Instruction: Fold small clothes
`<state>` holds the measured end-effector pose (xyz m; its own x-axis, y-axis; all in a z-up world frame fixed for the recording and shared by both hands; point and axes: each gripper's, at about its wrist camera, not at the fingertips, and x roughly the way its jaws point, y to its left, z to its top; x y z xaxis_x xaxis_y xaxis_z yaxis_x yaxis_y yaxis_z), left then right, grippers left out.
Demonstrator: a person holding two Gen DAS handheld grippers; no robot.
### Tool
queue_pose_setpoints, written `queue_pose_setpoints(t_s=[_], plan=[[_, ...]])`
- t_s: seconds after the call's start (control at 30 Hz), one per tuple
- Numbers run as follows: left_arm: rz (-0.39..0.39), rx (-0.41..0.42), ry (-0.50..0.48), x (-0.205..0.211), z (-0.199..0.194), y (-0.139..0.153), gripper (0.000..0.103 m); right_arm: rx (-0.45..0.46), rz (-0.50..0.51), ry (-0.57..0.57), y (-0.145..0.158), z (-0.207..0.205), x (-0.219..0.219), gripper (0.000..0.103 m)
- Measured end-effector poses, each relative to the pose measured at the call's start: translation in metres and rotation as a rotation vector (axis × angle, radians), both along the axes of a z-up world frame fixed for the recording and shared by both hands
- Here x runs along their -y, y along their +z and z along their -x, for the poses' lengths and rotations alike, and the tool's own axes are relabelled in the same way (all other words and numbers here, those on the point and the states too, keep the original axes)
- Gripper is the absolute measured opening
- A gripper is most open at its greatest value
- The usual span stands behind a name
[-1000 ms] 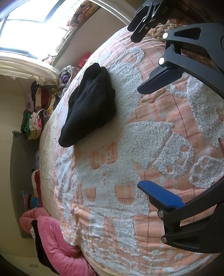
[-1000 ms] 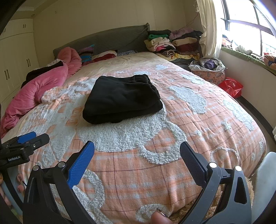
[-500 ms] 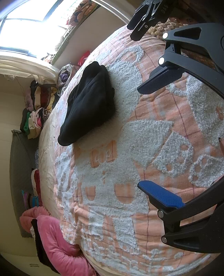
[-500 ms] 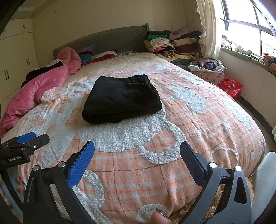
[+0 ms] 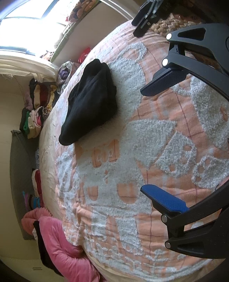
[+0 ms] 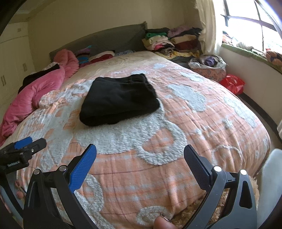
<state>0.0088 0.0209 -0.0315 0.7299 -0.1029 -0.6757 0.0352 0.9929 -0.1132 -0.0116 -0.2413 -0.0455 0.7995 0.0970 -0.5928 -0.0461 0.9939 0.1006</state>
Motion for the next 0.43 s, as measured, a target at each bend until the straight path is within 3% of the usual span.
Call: queue_pose_setpoints(t_s=[0.17,0.27,0.37,0.43], plan=[[0.036,-0.008,0.054,-0.025,-0.006,0.003,0.094,0.018,-0.043,-0.202,0.01,0.006,0.063,0.099],[0.056,-0.043,0.171,-0.078,-0.027,0.014,0.094,0.019,-0.048,-0.413,0.012,0.012,0.14,0.099],[0.078,-0.038,0.353,-0.167,-0.047,0.026,0.094,-0.04,-0.069,-0.69,-0.002,0.022,0.24,0.099],[0.042,-0.065,0.496,-0.237,-0.061,0.025,0.094,-0.087,-0.036,-0.898,-0.016,0.034,0.309,0.099]])
